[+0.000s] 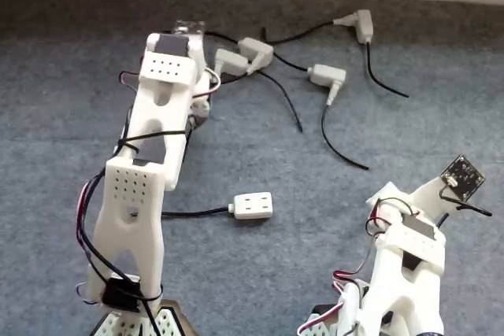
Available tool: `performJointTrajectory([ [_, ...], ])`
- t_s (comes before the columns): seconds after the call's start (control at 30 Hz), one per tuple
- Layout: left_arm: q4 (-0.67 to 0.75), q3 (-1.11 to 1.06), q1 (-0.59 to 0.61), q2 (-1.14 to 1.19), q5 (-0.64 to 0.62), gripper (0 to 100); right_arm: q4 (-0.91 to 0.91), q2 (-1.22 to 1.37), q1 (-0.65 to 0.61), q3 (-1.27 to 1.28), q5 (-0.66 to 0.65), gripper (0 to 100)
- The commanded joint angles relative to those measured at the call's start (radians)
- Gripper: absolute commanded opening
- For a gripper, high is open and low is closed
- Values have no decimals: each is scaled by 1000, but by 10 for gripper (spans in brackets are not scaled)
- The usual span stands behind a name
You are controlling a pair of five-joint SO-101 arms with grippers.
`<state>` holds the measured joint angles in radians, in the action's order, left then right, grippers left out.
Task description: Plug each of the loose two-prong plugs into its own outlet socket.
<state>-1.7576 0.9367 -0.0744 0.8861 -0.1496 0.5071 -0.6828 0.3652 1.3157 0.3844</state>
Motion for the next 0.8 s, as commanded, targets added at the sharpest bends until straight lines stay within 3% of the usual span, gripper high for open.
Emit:
performJointTrajectory([
  [0.0,-11,-157,-76,-174,58,6,-16,-13,-10,-39,3,248],
  [0.2,-9,-337,-156,-292,124,6,-16,-13,-10,-38,3,248],
  [0.4,-9,-392,-91,-209,262,11,-16,-13,-10,-36,3,248],
  [0.6,31,-263,28,5,368,81,-16,-13,-10,-36,3,248],
  [0.77,20,-85,71,77,374,143,-16,-13,-10,-36,3,248],
])
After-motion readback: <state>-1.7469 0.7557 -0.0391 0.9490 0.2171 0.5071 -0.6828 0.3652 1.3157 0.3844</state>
